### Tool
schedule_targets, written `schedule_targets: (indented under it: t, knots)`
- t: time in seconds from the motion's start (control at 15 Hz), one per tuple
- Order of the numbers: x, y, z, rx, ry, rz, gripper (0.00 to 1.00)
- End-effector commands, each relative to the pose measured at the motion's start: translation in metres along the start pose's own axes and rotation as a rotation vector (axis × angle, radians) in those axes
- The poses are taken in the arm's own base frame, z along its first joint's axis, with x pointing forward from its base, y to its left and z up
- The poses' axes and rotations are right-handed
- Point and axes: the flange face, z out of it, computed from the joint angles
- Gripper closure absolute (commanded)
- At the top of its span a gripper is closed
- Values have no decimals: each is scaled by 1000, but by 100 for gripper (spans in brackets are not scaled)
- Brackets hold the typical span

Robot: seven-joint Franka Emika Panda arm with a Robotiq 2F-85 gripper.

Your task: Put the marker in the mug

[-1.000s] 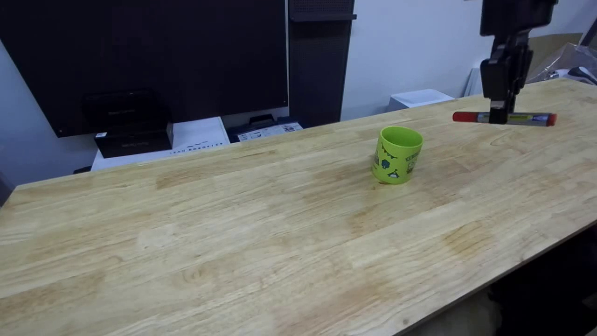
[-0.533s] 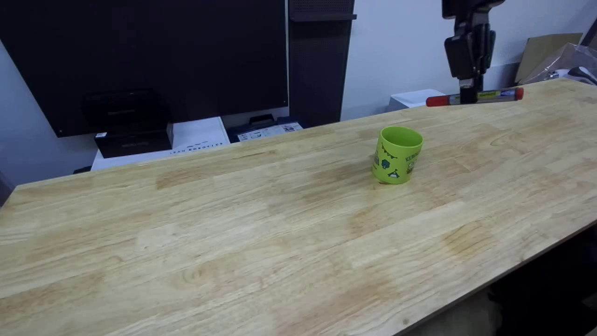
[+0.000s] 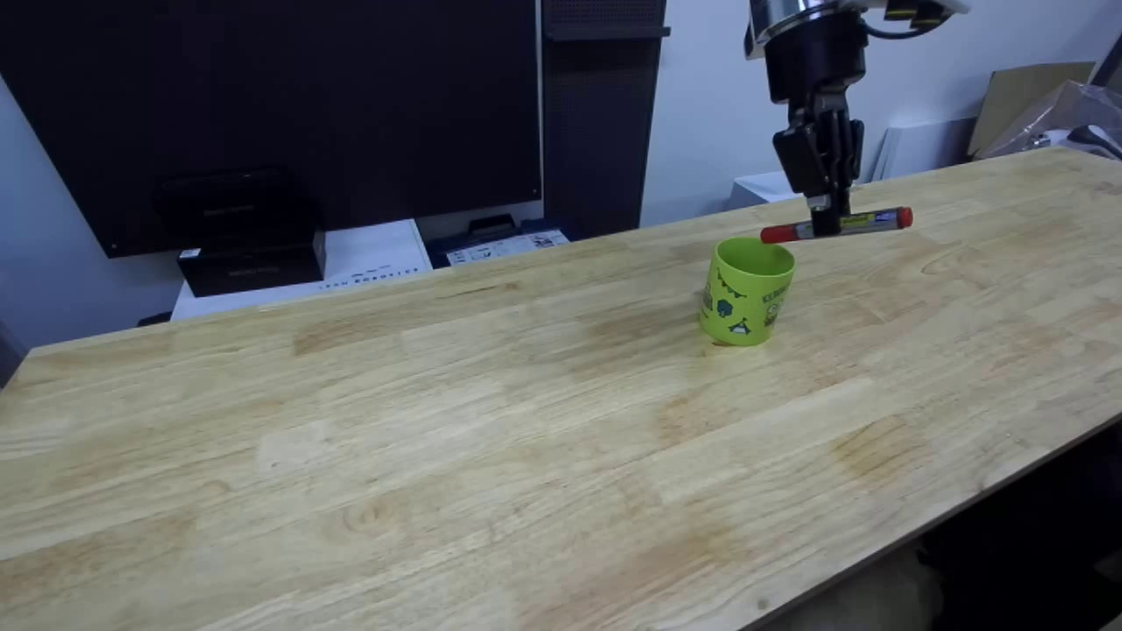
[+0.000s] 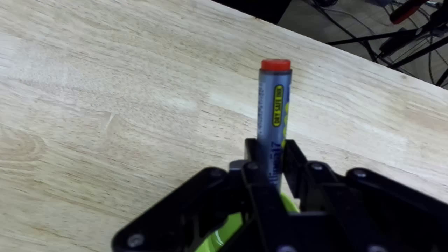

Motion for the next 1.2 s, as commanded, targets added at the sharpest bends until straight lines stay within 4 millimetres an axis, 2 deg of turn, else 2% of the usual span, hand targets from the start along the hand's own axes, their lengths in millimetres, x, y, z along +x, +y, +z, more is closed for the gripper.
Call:
schedule_targets:
  t: [0.0, 0.4, 0.47, 0.6, 0.93, 1.07, 1.13]
  knots:
    - [23, 9, 1, 18, -20, 6, 95]
    - [49, 2, 14, 27, -62, -12, 95]
    - [52, 0, 15, 27, -65, -14, 54]
    - [57, -2, 14, 27, -68, -21, 48]
    - [60, -6, -2, 28, -38, -38, 14]
    - [55, -15, -15, 3, -7, -61, 2]
    - [52, -21, -20, -19, 13, -72, 0]
